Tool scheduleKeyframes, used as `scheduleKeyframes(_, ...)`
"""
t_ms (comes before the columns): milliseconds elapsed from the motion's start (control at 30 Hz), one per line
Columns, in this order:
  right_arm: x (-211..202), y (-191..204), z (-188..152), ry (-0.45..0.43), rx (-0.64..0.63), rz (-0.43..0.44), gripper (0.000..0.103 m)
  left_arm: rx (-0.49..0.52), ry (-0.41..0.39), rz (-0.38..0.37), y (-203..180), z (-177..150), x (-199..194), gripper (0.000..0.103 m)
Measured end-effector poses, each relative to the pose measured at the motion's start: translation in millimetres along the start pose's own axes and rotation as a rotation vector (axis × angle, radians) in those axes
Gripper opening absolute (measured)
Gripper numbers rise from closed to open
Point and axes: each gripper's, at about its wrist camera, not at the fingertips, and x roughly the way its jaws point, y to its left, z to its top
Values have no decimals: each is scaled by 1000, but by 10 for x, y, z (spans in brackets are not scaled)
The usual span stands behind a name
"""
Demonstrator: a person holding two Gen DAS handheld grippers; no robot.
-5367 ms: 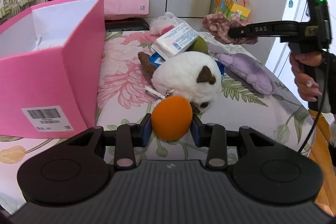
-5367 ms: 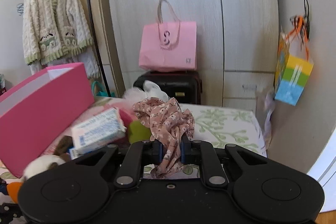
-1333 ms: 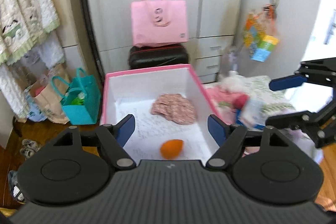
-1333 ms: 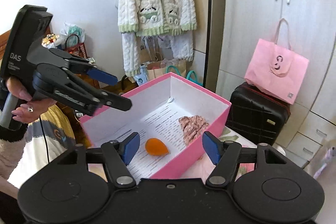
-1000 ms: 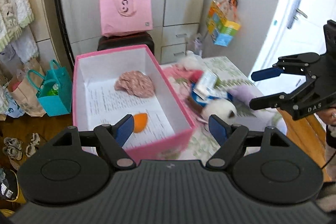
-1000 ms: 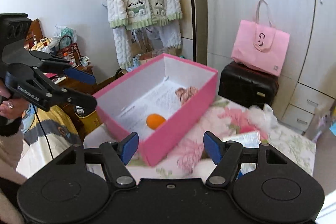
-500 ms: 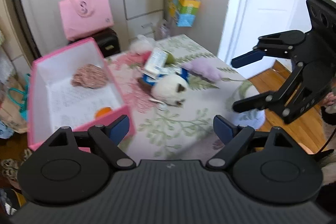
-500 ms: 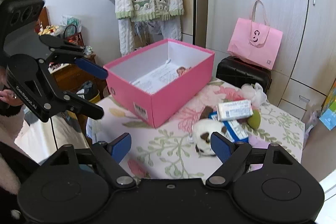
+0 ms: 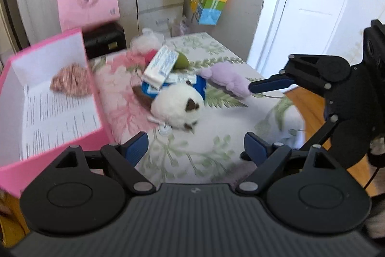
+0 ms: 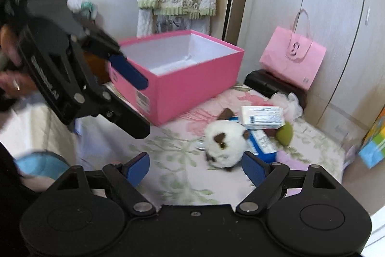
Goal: Organize soft objects
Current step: 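Grasp the white plush cat toy with the left tool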
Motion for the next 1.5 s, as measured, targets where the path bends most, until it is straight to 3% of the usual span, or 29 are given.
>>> scheduleKeyframes(100, 273, 40, -114, 6, -69, -42, 87, -22, 10, -21, -40, -24, 224, 86)
scheduleKeyframes(200, 480, -3, -175, 11, -65, -15, 87, -86, -15, -39, 0, -15, 364, 86)
scheduleKeyframes(433, 766, -262, -286, -62, 75, 5, 87, -124, -135, 26, 17, 26, 612, 84)
scheduleKeyframes(700, 1023, -418, -293, -149, 177, 7, 87, -239, -186, 51, 140, -11, 923, 84)
scheduleKeyframes(833, 1122, -443, -312, -156, 235, 13, 86, -263, -150, 93, 192, -83, 1038, 84)
scheduleKeyframes(933, 1150, -356, -315, -162, 208, 10, 82, -271, -153, 76, 233, -122, 1074, 84)
scheduleKeyframes(1000, 1182, -286, -336, -166, 186, -36, 76, -298, -172, 46, 265, -137, 1080, 84)
scheduleKeyframes(1067, 1222, -251, -359, -151, 195, -75, 61, -316, -171, 24, 279, -144, 1116, 83)
scheduleKeyframes(1100, 1242, -255, -365, -130, 217, -81, 59, -323, -160, 20, 278, -146, 1143, 78)
scheduleKeyframes(1233, 1239, -278, -408, -140, 320, -83, 57, -288, -152, 50, 180, -158, 1163, 69)
scheduleKeyframes(1500, 1148, -214, -485, -188, 353, -76, 57, -242, -125, 65, 86, -167, 1005, 69)
